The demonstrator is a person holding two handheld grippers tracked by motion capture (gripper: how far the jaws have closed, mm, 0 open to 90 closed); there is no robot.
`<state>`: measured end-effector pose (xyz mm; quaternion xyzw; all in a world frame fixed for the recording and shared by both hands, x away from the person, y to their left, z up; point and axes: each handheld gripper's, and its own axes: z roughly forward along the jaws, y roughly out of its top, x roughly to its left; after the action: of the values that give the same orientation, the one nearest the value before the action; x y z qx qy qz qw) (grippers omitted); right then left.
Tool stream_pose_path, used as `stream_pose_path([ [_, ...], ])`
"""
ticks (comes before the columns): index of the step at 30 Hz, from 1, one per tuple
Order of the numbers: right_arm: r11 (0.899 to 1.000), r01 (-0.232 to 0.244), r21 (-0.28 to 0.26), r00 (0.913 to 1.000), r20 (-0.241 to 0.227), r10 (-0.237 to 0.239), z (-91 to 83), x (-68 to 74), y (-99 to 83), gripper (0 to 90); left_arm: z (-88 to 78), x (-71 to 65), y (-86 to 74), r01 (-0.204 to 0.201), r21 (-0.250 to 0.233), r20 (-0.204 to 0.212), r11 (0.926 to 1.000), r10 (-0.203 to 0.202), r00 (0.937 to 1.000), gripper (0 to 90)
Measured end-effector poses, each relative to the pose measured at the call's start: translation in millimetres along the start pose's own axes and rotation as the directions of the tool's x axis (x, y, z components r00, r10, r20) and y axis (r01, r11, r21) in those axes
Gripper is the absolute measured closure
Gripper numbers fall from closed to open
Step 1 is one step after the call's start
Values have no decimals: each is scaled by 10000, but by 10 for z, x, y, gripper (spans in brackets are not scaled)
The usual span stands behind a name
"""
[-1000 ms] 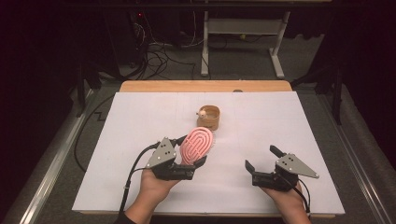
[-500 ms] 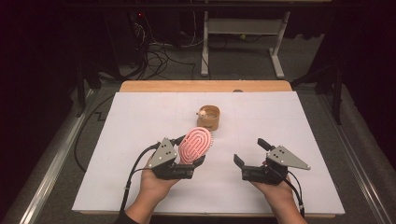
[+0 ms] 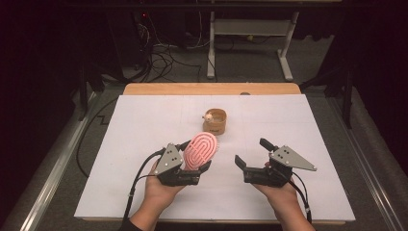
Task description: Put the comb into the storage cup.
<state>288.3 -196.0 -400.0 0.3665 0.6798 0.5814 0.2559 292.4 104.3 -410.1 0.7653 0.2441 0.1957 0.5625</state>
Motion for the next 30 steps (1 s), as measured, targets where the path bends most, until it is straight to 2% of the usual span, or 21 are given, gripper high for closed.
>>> stream_pose_path([
  [4, 9997, -213, -76, 9997, -155, 212, 12, 42, 58, 8, 6, -24, -2, -69, -9, 17, 10000, 69, 10000, 181],
  [15, 9994, -278, -213, 9974, -668, 264, 69, 190, 182, 9, 29, -63, -12, -164, 2, -114, 9999, 164, 9998, 181],
  [23, 9987, -471, -205, 9921, -1175, 443, 177, 317, 230, 44, 66, -106, -6, -169, 28, -27, 9999, 169, 9999, 181],
  [30, 9980, -627, 56, 9861, -1541, 628, 300, 423, 230, 86, 74, -142, 3, -191, -12, 93, 9998, 191, 9998, 181],
])
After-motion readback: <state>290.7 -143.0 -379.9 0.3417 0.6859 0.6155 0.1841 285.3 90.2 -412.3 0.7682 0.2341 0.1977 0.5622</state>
